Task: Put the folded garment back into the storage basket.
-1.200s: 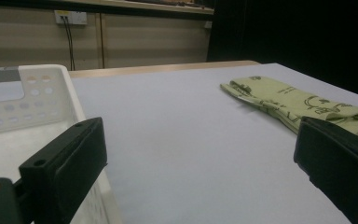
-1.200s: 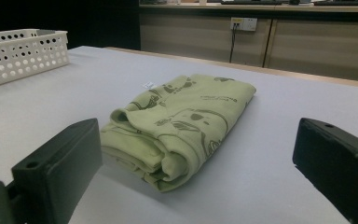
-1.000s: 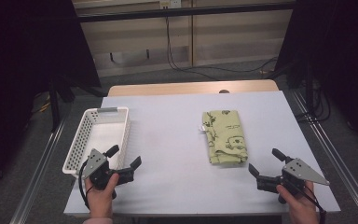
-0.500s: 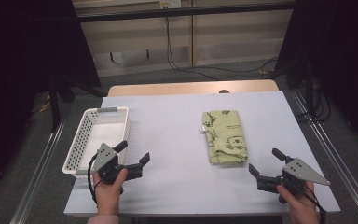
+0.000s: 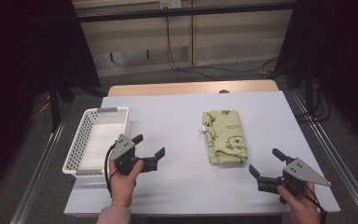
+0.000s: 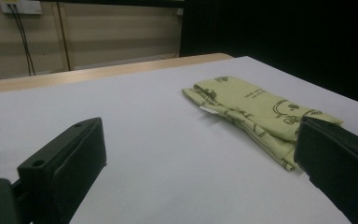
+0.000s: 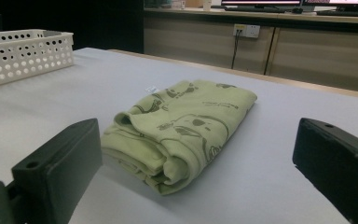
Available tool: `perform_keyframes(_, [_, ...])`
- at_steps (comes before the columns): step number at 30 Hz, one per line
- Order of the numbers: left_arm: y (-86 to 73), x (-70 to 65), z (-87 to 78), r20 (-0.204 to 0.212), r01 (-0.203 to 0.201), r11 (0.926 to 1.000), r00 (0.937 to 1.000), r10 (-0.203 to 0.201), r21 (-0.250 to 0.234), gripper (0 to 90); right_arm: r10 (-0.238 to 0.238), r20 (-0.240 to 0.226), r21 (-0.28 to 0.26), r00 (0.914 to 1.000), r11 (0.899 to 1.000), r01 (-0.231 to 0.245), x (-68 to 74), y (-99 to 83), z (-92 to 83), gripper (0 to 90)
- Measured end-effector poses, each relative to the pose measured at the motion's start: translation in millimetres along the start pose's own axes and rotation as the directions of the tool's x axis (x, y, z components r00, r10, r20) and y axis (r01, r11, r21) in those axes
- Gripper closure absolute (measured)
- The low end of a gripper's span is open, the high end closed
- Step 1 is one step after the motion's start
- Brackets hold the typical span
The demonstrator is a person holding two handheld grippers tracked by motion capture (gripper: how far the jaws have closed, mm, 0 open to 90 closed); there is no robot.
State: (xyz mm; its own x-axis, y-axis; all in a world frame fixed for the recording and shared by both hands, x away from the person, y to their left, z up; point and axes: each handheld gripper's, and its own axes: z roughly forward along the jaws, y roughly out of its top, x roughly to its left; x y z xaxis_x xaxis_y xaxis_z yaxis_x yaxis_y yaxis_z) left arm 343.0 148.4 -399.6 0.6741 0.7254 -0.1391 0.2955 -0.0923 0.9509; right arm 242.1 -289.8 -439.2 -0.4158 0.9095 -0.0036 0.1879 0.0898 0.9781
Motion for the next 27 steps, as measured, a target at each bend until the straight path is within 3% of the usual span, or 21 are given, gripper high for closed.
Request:
perform_keyframes(2, [2.8,-1.6,6.5,0.009,-0.019,0.9998,0.9998,0.019,0.012,2.5,0.004,0.005,0.002,1.0000,1.000,-0.004,0.0,0.0,-0.6,0.9])
perform_keyframes(20, [15.1,-9.7,48.6,0.066,-0.034,0.9970,0.9974,0.029,0.070,2.3,0.001,-0.008,-0.001,1.0000,1.000,-0.001,-0.6,-0.1,-0.8,1.0])
perform_keyframes(27, [21.5,-11.4,62.3,0.066,-0.045,0.9952,0.9970,0.039,0.087,2.3,-0.001,-0.011,-0.002,0.9999,1.000,0.001,-0.6,-0.1,-0.8,1.1])
